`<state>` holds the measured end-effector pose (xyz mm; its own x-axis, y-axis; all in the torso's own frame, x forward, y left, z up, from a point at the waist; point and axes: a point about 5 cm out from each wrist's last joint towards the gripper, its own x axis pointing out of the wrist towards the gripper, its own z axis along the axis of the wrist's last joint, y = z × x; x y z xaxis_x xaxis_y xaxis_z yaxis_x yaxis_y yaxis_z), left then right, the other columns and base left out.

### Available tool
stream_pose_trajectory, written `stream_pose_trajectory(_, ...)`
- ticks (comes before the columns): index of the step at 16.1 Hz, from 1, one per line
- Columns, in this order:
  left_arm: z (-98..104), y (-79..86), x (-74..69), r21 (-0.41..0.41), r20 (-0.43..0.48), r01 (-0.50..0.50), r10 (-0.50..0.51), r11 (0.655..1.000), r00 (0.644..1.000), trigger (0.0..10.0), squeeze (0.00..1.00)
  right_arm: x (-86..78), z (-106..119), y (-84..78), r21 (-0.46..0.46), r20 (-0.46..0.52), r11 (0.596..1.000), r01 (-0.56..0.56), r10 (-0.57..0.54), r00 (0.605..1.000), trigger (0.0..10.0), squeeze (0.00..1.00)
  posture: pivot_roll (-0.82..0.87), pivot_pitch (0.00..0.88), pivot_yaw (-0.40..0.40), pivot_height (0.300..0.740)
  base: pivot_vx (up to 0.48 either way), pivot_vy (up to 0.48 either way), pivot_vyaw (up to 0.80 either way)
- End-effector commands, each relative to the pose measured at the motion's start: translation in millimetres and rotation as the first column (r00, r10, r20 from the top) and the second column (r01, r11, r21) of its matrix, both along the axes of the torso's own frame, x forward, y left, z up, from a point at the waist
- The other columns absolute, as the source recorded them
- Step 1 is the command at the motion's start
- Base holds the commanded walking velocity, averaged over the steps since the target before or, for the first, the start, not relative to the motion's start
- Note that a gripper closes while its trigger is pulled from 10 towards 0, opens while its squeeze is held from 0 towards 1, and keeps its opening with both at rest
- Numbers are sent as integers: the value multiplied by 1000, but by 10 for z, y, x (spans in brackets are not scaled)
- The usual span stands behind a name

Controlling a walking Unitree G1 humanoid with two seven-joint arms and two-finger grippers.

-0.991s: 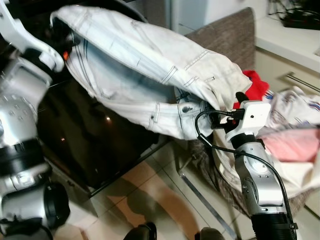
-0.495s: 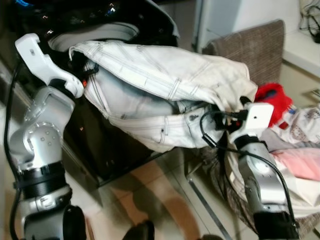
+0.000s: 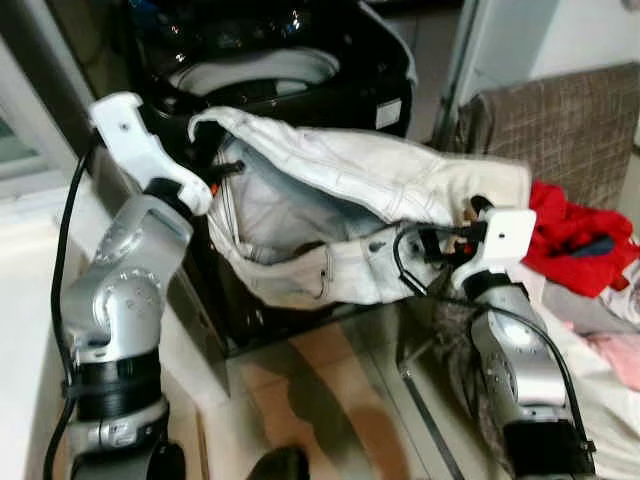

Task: Clothes washing

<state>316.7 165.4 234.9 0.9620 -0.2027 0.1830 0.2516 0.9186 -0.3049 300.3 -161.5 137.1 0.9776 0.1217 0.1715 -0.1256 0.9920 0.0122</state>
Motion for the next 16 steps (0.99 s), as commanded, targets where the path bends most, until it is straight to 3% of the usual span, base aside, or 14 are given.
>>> stream_pose_trajectory(1,-125,-79,12,115,-24,-19,22,993,999,0,0,21,74,20,11,35,1000,1,-1,999,10000,0,-149,0,62,740,0,0,613)
stream_pose_trajectory(4,-210,-209,27,142,-40,5,1,990,999,0,0,25,63,13,5,32,1000,15,-15,999,10000,0,-149,0,62,740,0,0,596)
stream_pose_trajectory(7,-323,-413,30,147,-47,60,-54,987,997,0,0,38,46,3,-1,21,999,38,-38,999,10000,0,-157,0,63,740,0,0,0)
stream_pose_trajectory(13,-410,-453,17,170,-55,65,-57,983,997,0,0,28,68,-2,-12,33,1000,15,-15,999,10000,0,-166,0,66,740,0,0,321)
stream_pose_trajectory(16,-479,-505,44,199,-48,47,-38,979,998,0,0,34,65,35,-9,36,1000,9,-9,999,10000,0,-166,0,66,740,165,-415,500)
